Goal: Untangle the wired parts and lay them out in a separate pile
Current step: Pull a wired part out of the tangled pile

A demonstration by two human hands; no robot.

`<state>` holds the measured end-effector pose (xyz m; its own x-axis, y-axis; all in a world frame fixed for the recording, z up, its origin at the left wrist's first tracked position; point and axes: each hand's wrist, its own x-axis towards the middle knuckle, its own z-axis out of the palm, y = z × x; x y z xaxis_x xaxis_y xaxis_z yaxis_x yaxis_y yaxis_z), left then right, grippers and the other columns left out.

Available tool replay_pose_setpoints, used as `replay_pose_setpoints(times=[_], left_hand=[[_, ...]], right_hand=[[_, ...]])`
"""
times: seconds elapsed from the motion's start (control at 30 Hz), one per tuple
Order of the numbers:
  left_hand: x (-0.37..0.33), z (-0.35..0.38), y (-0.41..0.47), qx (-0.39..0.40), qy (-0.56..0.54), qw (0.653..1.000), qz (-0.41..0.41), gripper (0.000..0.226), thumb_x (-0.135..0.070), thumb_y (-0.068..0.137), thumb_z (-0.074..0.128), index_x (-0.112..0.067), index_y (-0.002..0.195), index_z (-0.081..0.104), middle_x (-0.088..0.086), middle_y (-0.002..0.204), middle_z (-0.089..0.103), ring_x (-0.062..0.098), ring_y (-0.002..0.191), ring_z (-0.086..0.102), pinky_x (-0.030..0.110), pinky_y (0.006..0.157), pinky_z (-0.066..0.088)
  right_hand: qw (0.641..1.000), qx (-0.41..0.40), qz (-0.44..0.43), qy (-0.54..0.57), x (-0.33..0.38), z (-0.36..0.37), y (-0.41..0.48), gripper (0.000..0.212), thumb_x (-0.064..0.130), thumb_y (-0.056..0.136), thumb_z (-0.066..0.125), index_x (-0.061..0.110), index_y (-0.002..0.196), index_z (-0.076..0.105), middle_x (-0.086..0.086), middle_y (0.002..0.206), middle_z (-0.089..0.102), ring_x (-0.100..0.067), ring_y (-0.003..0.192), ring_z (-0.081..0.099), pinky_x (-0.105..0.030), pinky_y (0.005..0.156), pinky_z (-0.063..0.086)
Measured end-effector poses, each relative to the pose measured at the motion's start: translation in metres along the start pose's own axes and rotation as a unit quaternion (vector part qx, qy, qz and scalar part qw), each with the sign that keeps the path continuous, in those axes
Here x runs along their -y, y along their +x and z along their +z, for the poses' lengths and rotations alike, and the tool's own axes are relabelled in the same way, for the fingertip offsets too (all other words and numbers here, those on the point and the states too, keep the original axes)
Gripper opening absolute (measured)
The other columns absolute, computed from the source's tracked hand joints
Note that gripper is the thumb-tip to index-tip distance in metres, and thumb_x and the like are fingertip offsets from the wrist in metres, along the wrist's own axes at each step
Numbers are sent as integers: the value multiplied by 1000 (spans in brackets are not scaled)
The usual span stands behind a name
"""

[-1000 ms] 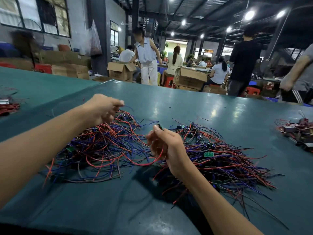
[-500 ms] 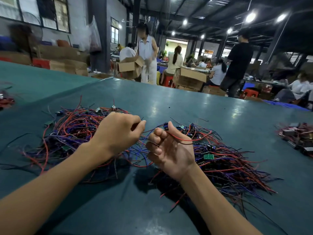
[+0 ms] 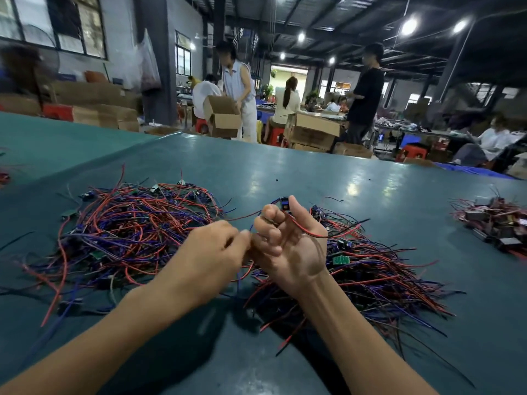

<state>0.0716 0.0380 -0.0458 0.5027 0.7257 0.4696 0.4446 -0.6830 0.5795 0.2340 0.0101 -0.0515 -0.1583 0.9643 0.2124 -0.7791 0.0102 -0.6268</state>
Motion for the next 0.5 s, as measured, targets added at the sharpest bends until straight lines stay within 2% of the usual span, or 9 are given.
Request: replay_pose_setpoints(times=[0.03, 0.1, 0.13, 0.2, 0.23, 0.3, 0.37, 0.43, 0.5], left_hand=[[-2, -1, 6, 43, -76, 994, -62, 48, -41, 103, 42, -10, 80, 70, 3, 82, 71, 23, 85, 64, 34, 76, 48], [-6, -3, 22, 77, -178, 976, -101, 49, -46, 104, 41, -14, 89, 75, 1, 90, 77, 22, 94, 70, 30, 75, 49], [-9, -5, 31, 98, -231, 960, -122, 51, -49, 104, 42, -14, 88, 76, 1, 89, 78, 23, 92, 71, 32, 76, 50], [-10, -6, 44, 175, -379, 890, -186, 58, -55, 103, 41, -15, 76, 73, 4, 78, 73, 25, 78, 71, 32, 73, 55], [-10, -5, 49, 202, -434, 855, -197, 59, -57, 102, 41, -13, 75, 70, 4, 71, 66, 23, 68, 67, 29, 67, 56], [-7, 0, 59, 189, -471, 842, -183, 52, -50, 104, 45, -5, 94, 69, 3, 66, 55, 17, 55, 58, 25, 54, 52], [-2, 8, 64, 146, -492, 842, -164, 42, -38, 103, 52, -2, 112, 72, 10, 73, 54, 12, 49, 51, 22, 45, 48], [2, 15, 64, 125, -532, 824, -151, 27, -30, 98, 62, -13, 111, 77, 18, 86, 58, 9, 43, 49, 21, 39, 45], [9, 19, 65, 125, -567, 801, -143, 24, -29, 90, 67, -17, 107, 79, 15, 72, 65, 8, 39, 48, 20, 37, 44]], right_hand=[[1000, 7, 4, -4, 2, 1, -1, 54, 49, 101, 31, 9, 76, 58, -2, 57, 42, -11, 39, 36, -23, 44, 13], [999, 28, 18, -14, 4, 4, -2, 55, 49, 102, 29, 9, 75, 55, -1, 54, 42, -12, 38, 30, -22, 43, 13], [999, 34, 25, -23, 3, 5, -3, 54, 49, 102, 29, 9, 75, 55, -2, 53, 43, -12, 37, 30, -22, 43, 12], [997, 41, 43, -48, 1, 5, -4, 52, 49, 101, 33, 10, 74, 55, -2, 53, 43, -13, 36, 36, -23, 44, 7], [996, 44, 51, -60, -1, 6, -4, 51, 49, 100, 35, 10, 74, 55, -3, 54, 43, -14, 36, 39, -23, 43, 7], [994, 47, 66, -74, -3, 5, -3, 51, 50, 99, 35, 10, 75, 55, -4, 56, 44, -15, 38, 41, -22, 41, 14], [992, 40, 75, -90, -3, 4, -2, 54, 52, 100, 32, 10, 76, 56, -5, 58, 48, -16, 40, 43, -22, 42, 19], [990, 32, 80, -114, -4, 2, -2, 56, 54, 98, 32, 9, 76, 58, -7, 62, 53, -18, 43, 45, -23, 44, 22], [985, 21, 93, -144, -5, 2, -2, 59, 57, 97, 33, 8, 79, 62, -9, 68, 52, -20, 47, 48, -22, 44, 27]])
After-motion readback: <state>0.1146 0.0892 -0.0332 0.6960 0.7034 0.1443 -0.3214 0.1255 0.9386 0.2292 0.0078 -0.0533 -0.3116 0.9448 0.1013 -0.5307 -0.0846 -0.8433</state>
